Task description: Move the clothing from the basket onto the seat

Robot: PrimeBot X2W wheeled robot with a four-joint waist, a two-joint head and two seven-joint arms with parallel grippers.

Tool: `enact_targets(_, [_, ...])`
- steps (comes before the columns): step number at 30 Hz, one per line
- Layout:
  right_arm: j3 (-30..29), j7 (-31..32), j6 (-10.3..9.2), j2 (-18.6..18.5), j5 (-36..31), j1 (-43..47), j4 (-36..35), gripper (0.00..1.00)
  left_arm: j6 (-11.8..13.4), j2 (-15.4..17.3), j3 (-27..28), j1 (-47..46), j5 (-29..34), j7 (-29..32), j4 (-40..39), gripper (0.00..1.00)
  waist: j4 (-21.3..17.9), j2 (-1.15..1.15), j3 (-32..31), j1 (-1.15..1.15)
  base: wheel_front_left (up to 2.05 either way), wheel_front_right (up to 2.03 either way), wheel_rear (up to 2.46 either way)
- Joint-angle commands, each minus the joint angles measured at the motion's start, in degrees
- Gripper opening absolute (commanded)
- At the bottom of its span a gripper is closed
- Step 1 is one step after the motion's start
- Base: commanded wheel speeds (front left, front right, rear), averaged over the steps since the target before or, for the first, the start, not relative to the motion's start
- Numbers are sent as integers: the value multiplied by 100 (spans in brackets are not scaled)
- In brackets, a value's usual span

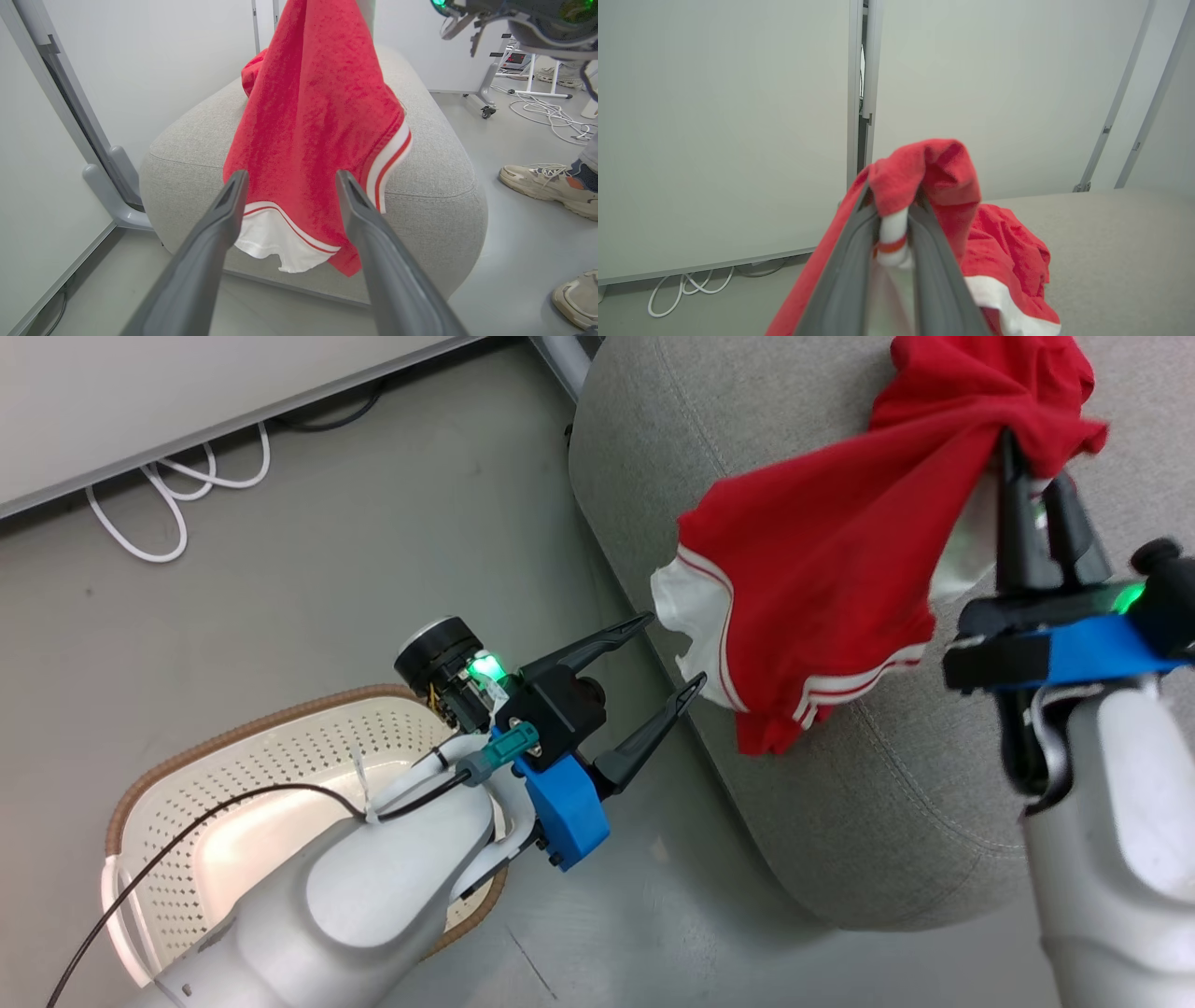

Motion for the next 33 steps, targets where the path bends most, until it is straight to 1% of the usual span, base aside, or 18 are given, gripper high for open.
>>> enact_targets(1, [-34, -5, -4, -84, 3, -177, -55, 0, 24, 28, -10, -100, 1, 13, -25, 100, 31, 0, 77, 0, 0, 0, 0])
enact_targets(4, [-129, -5, -4, -420, 90, -720, -157, 0, 9, 93, -35, -184, 52, 43, -93, 100, 100, 0, 284, 0, 0, 0, 0])
enact_targets(7, [-394, -4, -4, -808, 221, -1276, -196, 0, 12, 158, -38, -305, 105, 84, -163, 100, 171, 0, 534, 0, 0, 0, 0])
enact_targets(8, [-514, -4, -4, -955, 281, -1476, -198, 0, 20, 172, -31, -342, 112, 97, -207, 100, 191, 0, 642, 0, 0, 0, 0])
enact_targets(9, [-729, -4, -4, -1227, 349, -1847, -211, 0, 30, 239, -39, -406, 154, 146, -276, 100, 203, 0, 843, 0, 0, 0, 0])
enact_targets(11, [-919, 54, -4, -1468, 433, -2194, -210, 0, 29, 344, -43, -493, 200, 207, -362, 100, 184, 0, 1068, 0, 0, 0, 0])
enact_targets(13, [-1080, 145, -4, -1787, 477, -2543, -176, 0, 26, 443, -50, -583, 256, 279, -469, 100, 159, 0, 1298, 0, 0, 0, 0])
enact_targets(16, [-1333, 230, -5, -2224, 544, -2959, -40, 0, 48, 583, -35, -744, 332, 396, -663, 100, 119, 0, 1649, 0, 0, 0, 0])
enact_targets(17, [-1537, 210, -4, -2459, 548, -3170, 113, 0, 50, 685, -26, -838, 373, 488, -815, 100, 87, 0, 1871, 0, 0, 0, 0])
enact_targets(20, [-1871, 184, -4, -2708, 486, -3319, 444, 0, 54, 780, -26, -980, 440, 601, -1036, 100, 66, 0, 2152, 0, 0, 0, 0])
enact_targets(23, [-2160, 112, -4, -2799, 424, -3248, 783, 0, 65, 875, -30, -1089, 494, 699, -1226, 100, 53, 0, 2377, 0, 0, 0, 0])
enact_targets(25, [-2277, 81, -4, -2747, 352, -3125, 987, 0, 62, 921, -30, -1147, 508, 743, -1321, 100, 48, 0, 2498, 0, 0, 0, 0])
enact_targets(29, [-2328, 18, -4, -2507, 124, -2911, 1323, 0, 72, 1010, -21, -1209, 520, 802, -1447, 100, 41, 0, 2668, 0, 0, 0, 0])
enact_targets(30, [-2352, 1, -4, -2341, 43, -2830, 1451, 0, 86, 1040, -16, -1229, 523, 832, -1500, 100, 48, 0, 2716, 0, 0, 0, 0])
enact_targets(33, [-2409, -6, -4, -2038, -67, -2744, 1553, 0, 107, 1085, -17, -1247, 526, 864, -1572, 100, 41, 0, 2774, 0, 0, 0, 0])
